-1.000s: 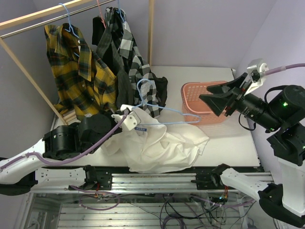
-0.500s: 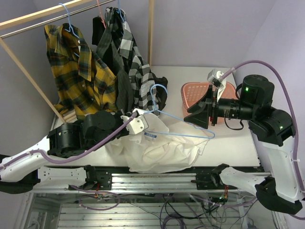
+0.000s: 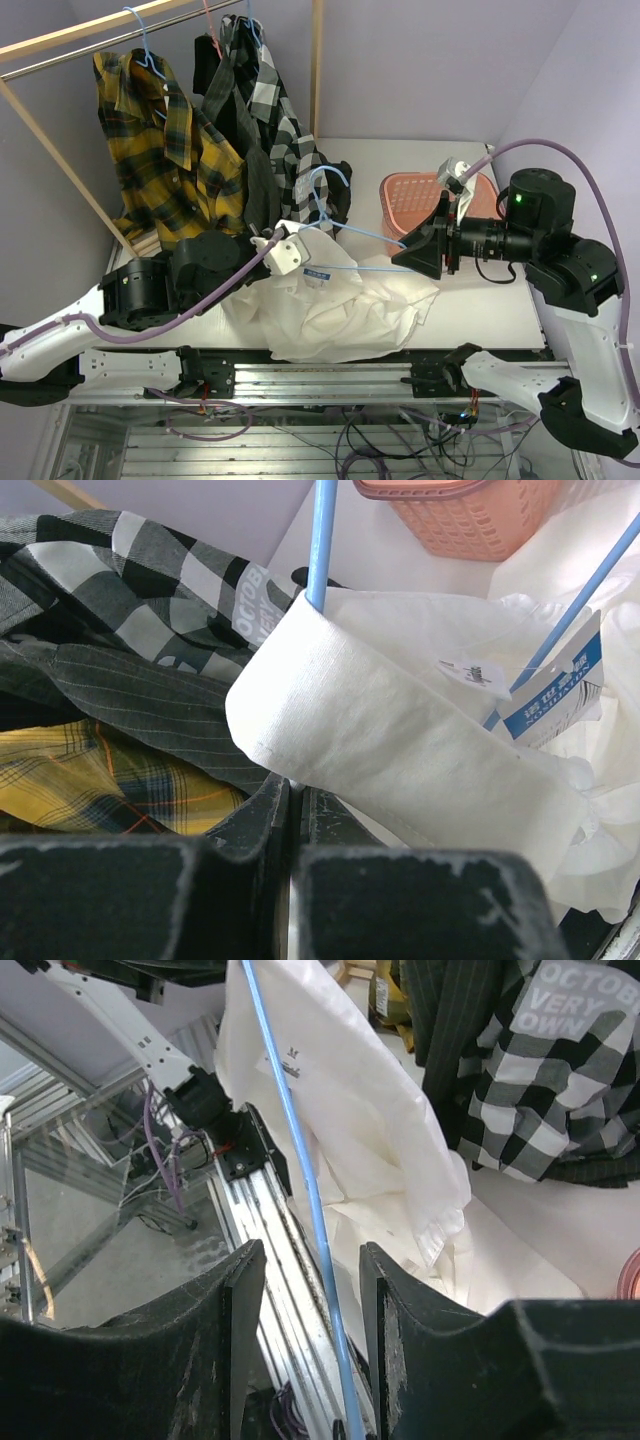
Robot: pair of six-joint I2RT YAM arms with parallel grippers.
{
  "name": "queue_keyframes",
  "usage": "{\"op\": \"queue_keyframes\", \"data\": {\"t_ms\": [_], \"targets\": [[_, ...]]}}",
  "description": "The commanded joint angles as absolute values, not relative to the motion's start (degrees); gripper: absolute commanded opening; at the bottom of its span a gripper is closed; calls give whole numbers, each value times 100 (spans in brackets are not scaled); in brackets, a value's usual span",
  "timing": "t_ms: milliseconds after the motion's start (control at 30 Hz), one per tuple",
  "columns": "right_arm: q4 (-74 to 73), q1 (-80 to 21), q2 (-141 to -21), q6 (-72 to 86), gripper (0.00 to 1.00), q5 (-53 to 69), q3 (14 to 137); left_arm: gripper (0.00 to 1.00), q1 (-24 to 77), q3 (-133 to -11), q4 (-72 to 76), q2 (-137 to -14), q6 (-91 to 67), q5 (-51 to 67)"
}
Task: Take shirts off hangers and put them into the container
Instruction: Remove the shirt from the hanger.
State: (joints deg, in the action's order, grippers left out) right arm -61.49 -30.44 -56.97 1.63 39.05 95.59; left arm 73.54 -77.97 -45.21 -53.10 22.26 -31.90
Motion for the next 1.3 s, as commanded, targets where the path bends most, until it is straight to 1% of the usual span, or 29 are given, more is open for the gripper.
{"op": "queue_keyframes", "data": {"t_ms": [0, 33, 100, 167, 267, 300, 433, 467, 500, 600, 667, 700, 733, 767, 833, 900, 1033, 1067, 1200, 1267], "targets": [[-6331, -3023, -5616, 121, 42, 3626, 9465, 7, 7330, -7901, -4172, -5231, 2188, -3478], [-6355, -3023, -5597, 129, 40, 3577, 9447, 7, 7330, -7895, -4175, -5215, 2188, -3518], [-6384, -3023, -5566, 139, 34, 3503, 9415, 7, 7330, -7884, -4175, -5193, 2181, -3585], [-6400, -3023, -5526, 170, 23, 3428, 9375, 7, 7330, -7869, -4167, -5181, 2172, -3647], [-6433, -3023, -5482, 211, 4, 3232, 9382, 7, 7330, -7834, -4151, -5179, 2147, -3727], [-6441, -3023, -5469, 248, 0, 3109, 9411, 7, 7330, -7825, -4142, -5185, 2133, -3745], [-6492, -3023, -5430, 431, 0, 2523, 9593, 7, 7330, -7750, -4056, -5300, 2027, -3868], [-6528, -3023, -5434, 471, 0, 2380, 9658, 10, 7330, -7744, -4046, -5354, 1994, -3844], [-6568, -3023, -5442, 503, 0, 2251, 9737, 13, 7330, -7742, -4048, -5450, 1945, -3808], [-6779, -3017, -5487, 605, 0, 1863, 9966, 31, 7330, -7835, -4212, -5740, 1821, -3630], [-6989, -3021, -5548, 643, 0, 1598, 10106, 37, 7330, -7922, -4322, -5932, 1740, -3523], [-7046, -3022, -5558, 659, 0, 1464, 10112, 57, 7330, -7953, -4332, -6006, 1725, -3482], [-7097, -3023, -5560, 678, 0, 1360, 10089, 68, 7330, -7964, -4324, -6066, 1716, -3461], [-7139, -3023, -5562, 699, 0, 1263, 10056, 71, 7330, -7983, -4320, -6105, 1719, -3449], [-7175, -3023, -5567, 756, 0, 1234, 9988, 71, 7330, -8033, -4328, -6162, 1704, -3412], [-7152, -3023, -5570, 811, 0, 1301, 9974, 67, 7330, -8086, -4349, -6157, 1666, -3344], [-7387, -3025, -5746, 911, 0, 1167, 10510, 44, 7330, -8084, -4364, -5997, 1564, -3338], [-7438, -3024, -5794, 992, 0, 1140, 10685, 40, 7330, -8047, -4339, -5923, 1531, -3347], [-7792, -3023, -6031, 1252, 0, 1154, 11570, 39, 7330, -7952, -4223, -5602, 1461, -3436], [-7862, -3026, -6030, 1378, 0, 1121, 11811, 39, 7330, -7918, -4139, -5487, 1478, -3489]]}}
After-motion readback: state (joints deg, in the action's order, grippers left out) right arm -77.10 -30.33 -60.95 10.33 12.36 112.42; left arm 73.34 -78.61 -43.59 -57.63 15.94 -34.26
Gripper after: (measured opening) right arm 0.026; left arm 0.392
